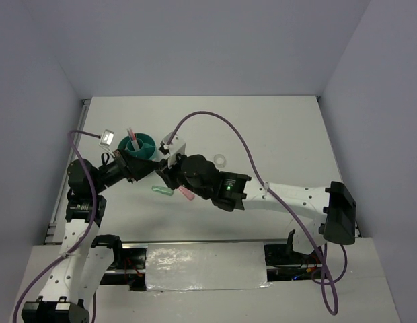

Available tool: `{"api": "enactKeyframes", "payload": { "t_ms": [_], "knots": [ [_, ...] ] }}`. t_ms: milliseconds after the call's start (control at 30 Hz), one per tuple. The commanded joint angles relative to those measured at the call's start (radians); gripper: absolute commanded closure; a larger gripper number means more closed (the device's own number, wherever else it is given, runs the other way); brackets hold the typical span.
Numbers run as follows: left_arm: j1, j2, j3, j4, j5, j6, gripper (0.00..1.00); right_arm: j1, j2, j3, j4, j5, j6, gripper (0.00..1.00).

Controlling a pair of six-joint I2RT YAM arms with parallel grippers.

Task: Sort the stationery into containers
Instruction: Place the stationery in the storage box.

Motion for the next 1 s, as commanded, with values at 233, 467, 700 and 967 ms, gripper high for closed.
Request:
{"api": "enactKeyframes", "payload": {
  "t_ms": [233, 467, 700, 967],
  "knots": [
    [-0.008, 0.027, 0.05, 0.01, -0.012, 0.052, 1.0, 0.019, 0.018, 0.055, 0.014, -0.018, -0.031, 0.96],
    [-0.006, 0.115, 0.262, -0.404, -0.528, 0.48, 1.0, -0.04, -0.128, -0.121, 0.083, -0.156, -0.006, 0.06],
    [0.171, 0.322, 0.244, -0.169, -0.56, 0.686, 1.0, -0.106, -0.43, -0.382, 0.098, -0.2, 0.003, 0.05],
    [0.209, 0.51, 0.302, 0.08, -0.552, 0.79, 1.0, -0.108, -0.603, -0.522, 0.054, -0.226, -0.039, 0.05]
  ]
}}
